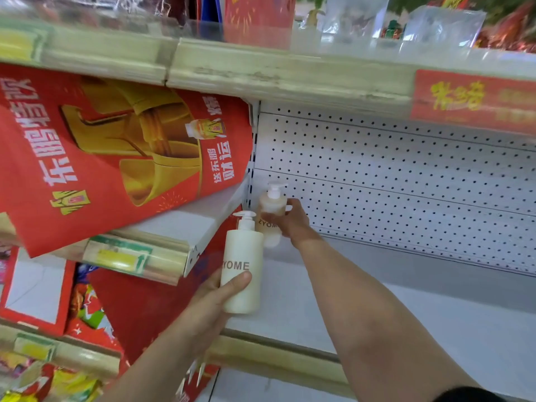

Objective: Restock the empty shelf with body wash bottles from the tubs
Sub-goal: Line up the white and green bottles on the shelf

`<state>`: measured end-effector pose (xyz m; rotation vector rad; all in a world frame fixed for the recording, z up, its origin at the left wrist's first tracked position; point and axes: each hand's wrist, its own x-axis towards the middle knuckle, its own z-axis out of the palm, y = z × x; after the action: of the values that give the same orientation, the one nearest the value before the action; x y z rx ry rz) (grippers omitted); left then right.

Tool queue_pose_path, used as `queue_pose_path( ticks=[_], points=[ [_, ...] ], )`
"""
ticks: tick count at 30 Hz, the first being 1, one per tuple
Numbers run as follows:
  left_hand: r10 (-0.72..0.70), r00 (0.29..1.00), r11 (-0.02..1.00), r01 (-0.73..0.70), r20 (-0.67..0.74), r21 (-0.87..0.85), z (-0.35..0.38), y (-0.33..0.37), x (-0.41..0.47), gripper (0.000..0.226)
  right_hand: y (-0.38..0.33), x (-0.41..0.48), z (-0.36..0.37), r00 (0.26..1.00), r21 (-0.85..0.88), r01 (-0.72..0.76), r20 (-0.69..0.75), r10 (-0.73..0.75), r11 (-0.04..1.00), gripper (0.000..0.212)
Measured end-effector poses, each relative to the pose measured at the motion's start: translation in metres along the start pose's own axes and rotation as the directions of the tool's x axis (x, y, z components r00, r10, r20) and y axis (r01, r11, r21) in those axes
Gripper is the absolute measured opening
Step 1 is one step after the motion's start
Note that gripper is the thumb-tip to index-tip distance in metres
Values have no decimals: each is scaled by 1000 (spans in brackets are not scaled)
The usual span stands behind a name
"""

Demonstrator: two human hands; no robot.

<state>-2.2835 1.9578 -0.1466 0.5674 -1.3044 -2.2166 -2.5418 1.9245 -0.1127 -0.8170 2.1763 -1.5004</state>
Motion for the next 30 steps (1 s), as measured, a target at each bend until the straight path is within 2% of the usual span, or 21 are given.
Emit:
queue_pose_path(
  ticks=[8,17,22,25,27,30],
  points=[
    [11,1000,998,-13,27,62,1,0,-1,62,-1,-22,-2,999,-81,3,-31,-5,997,82],
    [16,999,999,-17,31,46,-1,-3,3,73,-4,-29,-1,999,-107,-11,-48,6,994,85],
    [-1,1000,1000,0,20,26,-2,-3,5,60,-7,-44,-17,994,127,-108,36,104,986,87],
    [-9,999,998,7,32,61,0,-1,7,60,-15,-69,-28,986,226,-167,45,161,960,65],
    [-19,999,994,15,42,108,7,-1,12,60,-19,-91,-35,972,288,-220,145,185,932,46],
    [-20,999,988,13,42,154,25,-1,22,53,-20,-121,-47,935,324,-272,312,169,906,47]
  ],
)
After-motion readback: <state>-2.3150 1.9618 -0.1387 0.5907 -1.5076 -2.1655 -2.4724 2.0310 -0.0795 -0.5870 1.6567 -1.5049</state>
